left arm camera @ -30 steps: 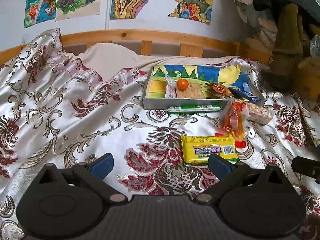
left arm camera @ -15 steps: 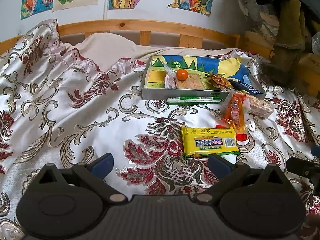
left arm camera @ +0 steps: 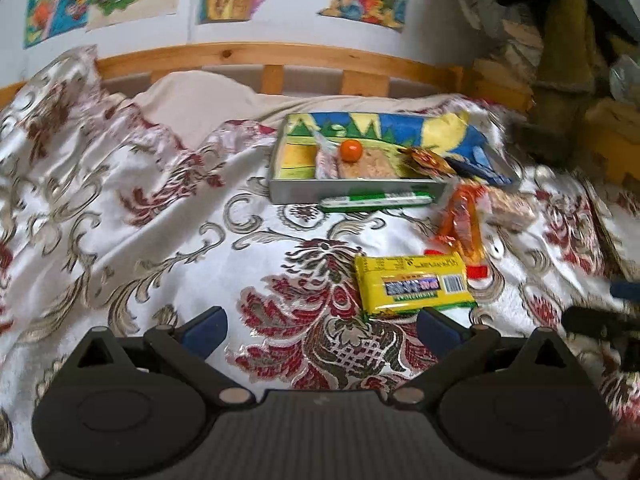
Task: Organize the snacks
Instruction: 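Withdraw both open tools from the box toward the yellow wafer pack, then grasp the yellow wafer pack with left tool while right grasps orange candy bag, then lift the wafer pack and candy bag up toward the tray with both tools, then lower both held snacks into the tray and open both tools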
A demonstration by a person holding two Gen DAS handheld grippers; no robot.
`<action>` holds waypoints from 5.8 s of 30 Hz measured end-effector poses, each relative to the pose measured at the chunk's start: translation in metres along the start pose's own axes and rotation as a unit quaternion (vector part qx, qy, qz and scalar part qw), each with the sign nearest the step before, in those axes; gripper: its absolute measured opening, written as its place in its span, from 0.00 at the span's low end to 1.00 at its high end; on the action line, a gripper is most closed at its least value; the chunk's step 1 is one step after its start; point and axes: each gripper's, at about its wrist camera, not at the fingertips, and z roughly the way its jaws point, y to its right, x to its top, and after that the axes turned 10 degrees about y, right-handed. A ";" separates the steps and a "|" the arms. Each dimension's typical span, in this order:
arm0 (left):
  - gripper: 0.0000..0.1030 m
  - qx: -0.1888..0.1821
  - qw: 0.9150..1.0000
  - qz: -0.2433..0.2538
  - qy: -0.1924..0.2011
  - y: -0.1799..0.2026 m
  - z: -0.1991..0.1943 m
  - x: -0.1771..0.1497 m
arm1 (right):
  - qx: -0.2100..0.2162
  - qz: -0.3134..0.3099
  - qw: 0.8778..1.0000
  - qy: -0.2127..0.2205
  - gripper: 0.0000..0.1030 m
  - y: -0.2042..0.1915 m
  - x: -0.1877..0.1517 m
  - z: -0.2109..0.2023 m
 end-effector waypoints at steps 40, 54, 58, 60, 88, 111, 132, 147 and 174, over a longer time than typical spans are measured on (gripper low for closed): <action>0.94 -0.239 0.917 0.317 -0.042 0.069 0.101 0.015 | 0.080 0.067 0.993 -0.049 0.84 0.017 0.047 0.151; 0.63 -0.205 0.924 0.312 -0.078 0.075 0.110 0.015 | 0.080 0.085 0.992 -0.055 0.40 0.020 0.049 0.166; 0.62 -0.174 0.945 0.255 -0.108 0.064 0.110 0.023 | 0.084 0.084 0.992 -0.053 0.40 0.024 0.046 0.161; 0.62 -0.160 0.956 0.210 -0.129 0.055 0.113 0.028 | 0.089 0.084 0.991 -0.052 0.40 0.026 0.045 0.155; 0.58 -0.148 0.956 0.170 -0.186 0.041 0.111 0.022 | 0.141 0.041 0.985 -0.087 0.38 0.005 0.023 0.136; 0.53 -0.127 0.977 0.018 -0.171 0.012 0.085 0.030 | 0.136 -0.007 0.989 -0.049 0.32 -0.003 0.007 0.082; 0.53 -0.108 0.988 -0.022 -0.110 0.003 0.087 0.071 | 0.118 -0.044 0.992 0.024 0.32 -0.005 0.018 0.060; 0.53 -0.109 0.994 -0.017 0.000 0.041 0.149 0.196 | 0.084 -0.091 0.986 0.111 0.32 0.026 0.132 0.112; 0.53 -0.090 0.992 -0.003 -0.086 0.081 0.287 0.162 | 0.005 -0.051 0.999 0.009 0.32 0.079 0.125 0.249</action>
